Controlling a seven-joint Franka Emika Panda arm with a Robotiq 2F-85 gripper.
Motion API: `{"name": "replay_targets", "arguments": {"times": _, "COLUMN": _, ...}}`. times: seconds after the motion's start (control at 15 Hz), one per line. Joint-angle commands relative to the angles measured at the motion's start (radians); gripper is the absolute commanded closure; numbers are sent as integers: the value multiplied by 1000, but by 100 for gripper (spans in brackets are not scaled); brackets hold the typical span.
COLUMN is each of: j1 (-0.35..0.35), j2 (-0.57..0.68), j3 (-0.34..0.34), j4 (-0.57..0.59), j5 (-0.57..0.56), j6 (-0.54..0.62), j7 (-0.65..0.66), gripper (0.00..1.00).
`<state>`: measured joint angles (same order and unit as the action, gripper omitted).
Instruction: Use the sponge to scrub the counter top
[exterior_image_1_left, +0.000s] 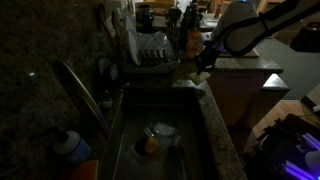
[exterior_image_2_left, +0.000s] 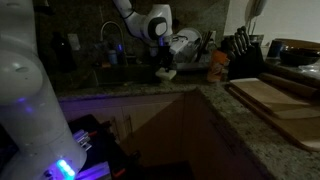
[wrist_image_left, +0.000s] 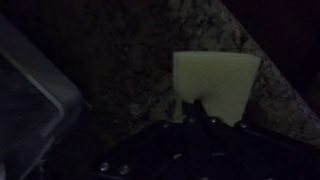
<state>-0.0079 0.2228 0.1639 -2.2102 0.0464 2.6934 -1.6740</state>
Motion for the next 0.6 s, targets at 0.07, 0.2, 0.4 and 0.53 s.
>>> {"name": "replay_targets", "arguments": {"times": 0.07, "j1": 25, "j2": -45, "j3": 75, "j4": -100, "j5": 11, "j6": 12, "j7": -80, "gripper": 99}}
{"name": "replay_targets", "arguments": {"times": 0.2, "j1": 51, "j2": -79, "j3": 81, "j4": -138, "j5": -11, "j6": -9, "j7": -47, "gripper": 99}}
{"name": "replay_targets", "arguments": {"times": 0.4, "j1": 92, "j2": -130, "j3": 58, "j4": -194, "j5": -75, "j6": -82, "j7": 19, "gripper": 99}}
{"name": "replay_targets", "arguments": {"times": 0.53, "j1": 97, "j2": -140, "j3": 47, "j4": -215, "j5": -98, "j6": -162, "j7": 51, "gripper": 99}}
